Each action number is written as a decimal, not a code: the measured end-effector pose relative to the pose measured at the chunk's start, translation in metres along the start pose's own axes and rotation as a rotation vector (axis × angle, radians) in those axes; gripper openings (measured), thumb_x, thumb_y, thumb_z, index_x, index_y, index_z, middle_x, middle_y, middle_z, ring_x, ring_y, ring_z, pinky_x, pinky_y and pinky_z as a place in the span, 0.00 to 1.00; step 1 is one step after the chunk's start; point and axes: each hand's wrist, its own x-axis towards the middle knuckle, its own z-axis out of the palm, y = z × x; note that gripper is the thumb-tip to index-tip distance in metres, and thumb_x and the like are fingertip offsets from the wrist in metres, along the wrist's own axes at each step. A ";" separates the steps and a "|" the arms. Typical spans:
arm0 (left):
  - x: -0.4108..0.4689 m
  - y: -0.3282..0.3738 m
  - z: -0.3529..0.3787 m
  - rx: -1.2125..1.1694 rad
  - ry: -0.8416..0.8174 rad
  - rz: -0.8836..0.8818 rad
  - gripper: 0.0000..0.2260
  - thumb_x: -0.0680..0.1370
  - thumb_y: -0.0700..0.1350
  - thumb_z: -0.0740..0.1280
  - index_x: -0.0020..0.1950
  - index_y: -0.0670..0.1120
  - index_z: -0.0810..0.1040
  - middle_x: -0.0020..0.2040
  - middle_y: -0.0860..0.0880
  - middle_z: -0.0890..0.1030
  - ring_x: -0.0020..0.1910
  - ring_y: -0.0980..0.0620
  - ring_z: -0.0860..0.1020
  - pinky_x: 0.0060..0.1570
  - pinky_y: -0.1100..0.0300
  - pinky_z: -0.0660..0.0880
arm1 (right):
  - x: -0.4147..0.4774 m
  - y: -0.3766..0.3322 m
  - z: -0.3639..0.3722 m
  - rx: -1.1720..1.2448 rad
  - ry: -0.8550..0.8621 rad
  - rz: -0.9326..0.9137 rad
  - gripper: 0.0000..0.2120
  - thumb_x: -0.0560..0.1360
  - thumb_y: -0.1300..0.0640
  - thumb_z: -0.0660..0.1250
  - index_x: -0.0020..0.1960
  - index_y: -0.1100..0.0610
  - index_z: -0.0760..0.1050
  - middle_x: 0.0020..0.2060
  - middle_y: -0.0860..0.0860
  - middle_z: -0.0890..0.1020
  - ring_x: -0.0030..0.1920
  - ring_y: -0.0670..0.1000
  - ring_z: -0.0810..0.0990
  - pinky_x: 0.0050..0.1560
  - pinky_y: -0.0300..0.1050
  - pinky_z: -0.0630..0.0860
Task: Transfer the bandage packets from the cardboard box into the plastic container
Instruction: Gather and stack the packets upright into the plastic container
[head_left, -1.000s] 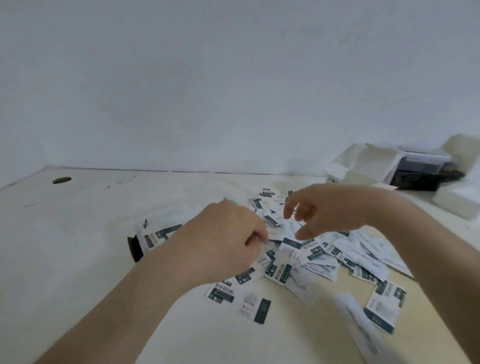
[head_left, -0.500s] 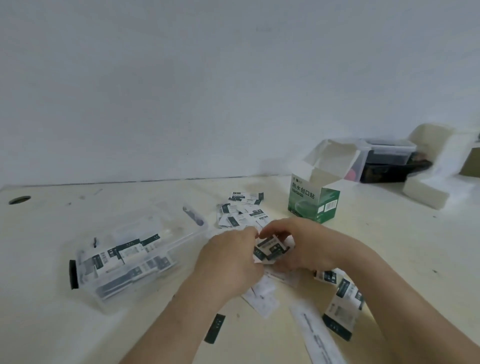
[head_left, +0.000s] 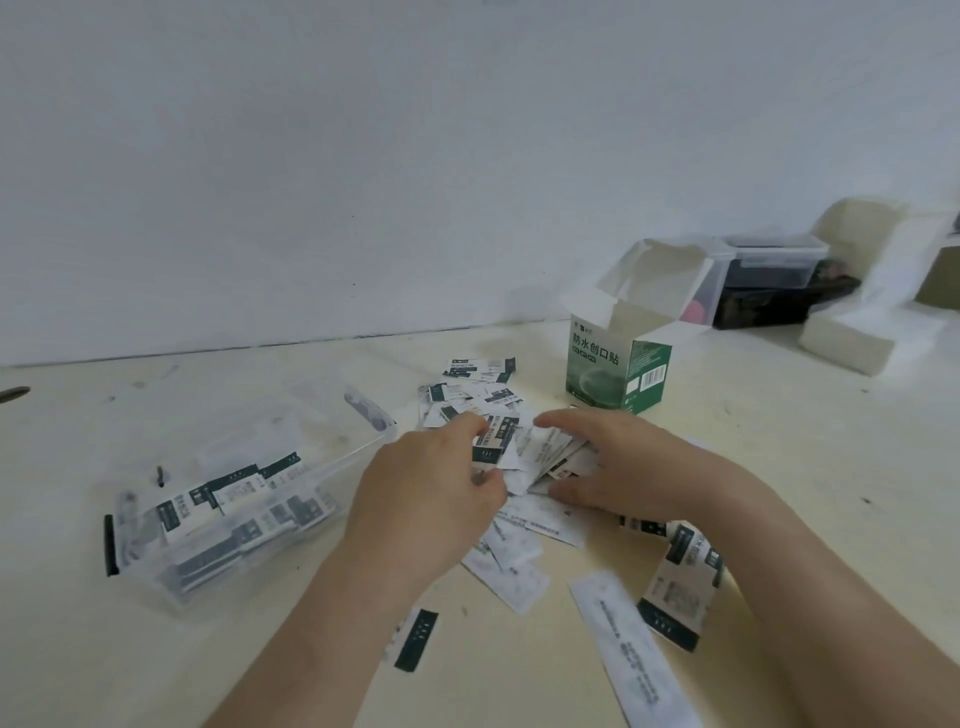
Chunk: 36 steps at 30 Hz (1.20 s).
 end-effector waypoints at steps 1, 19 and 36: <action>0.000 0.001 0.003 0.003 -0.006 0.003 0.17 0.78 0.54 0.62 0.67 0.56 0.70 0.48 0.55 0.80 0.46 0.52 0.78 0.50 0.56 0.75 | 0.002 -0.002 0.004 -0.011 0.014 -0.003 0.31 0.74 0.41 0.67 0.74 0.39 0.59 0.73 0.44 0.64 0.73 0.50 0.61 0.69 0.57 0.63; 0.002 0.002 0.003 -0.057 0.138 -0.015 0.13 0.78 0.47 0.58 0.62 0.51 0.75 0.38 0.52 0.80 0.36 0.52 0.77 0.41 0.55 0.74 | 0.018 -0.010 0.031 -0.110 0.482 -0.256 0.05 0.78 0.55 0.64 0.50 0.50 0.77 0.50 0.45 0.79 0.53 0.52 0.75 0.48 0.49 0.66; 0.004 0.003 -0.001 -0.425 0.272 -0.043 0.11 0.82 0.43 0.54 0.63 0.49 0.69 0.45 0.58 0.81 0.40 0.56 0.81 0.40 0.53 0.78 | 0.008 -0.006 0.009 0.469 0.541 -0.137 0.12 0.80 0.54 0.62 0.46 0.59 0.80 0.39 0.59 0.84 0.39 0.62 0.79 0.40 0.56 0.77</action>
